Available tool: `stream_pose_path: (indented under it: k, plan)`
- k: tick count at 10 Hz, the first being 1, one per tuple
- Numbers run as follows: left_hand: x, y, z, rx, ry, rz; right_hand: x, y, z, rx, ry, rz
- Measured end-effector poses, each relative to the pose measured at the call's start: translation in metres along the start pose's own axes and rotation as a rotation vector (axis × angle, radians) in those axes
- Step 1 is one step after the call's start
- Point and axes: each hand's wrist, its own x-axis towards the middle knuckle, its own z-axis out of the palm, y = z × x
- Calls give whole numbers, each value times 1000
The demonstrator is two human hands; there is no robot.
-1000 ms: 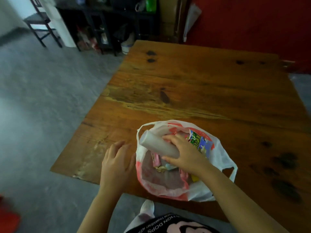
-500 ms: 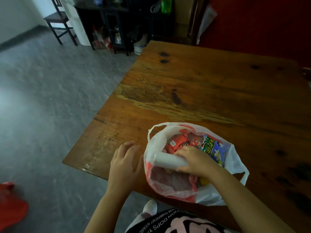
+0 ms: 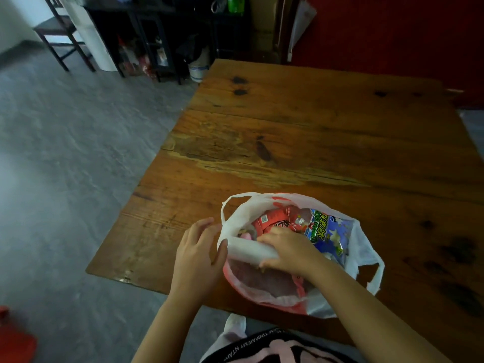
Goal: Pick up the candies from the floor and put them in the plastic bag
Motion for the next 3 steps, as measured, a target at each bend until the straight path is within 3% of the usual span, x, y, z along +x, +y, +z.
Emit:
stream_pose_path:
  k: [2,3]
  plan:
    - [12,4,9,19,-23,78,-20,9,2,124,134,29]
    - [18,14,20,23,-41,117,-36,21,-4,291,300,83]
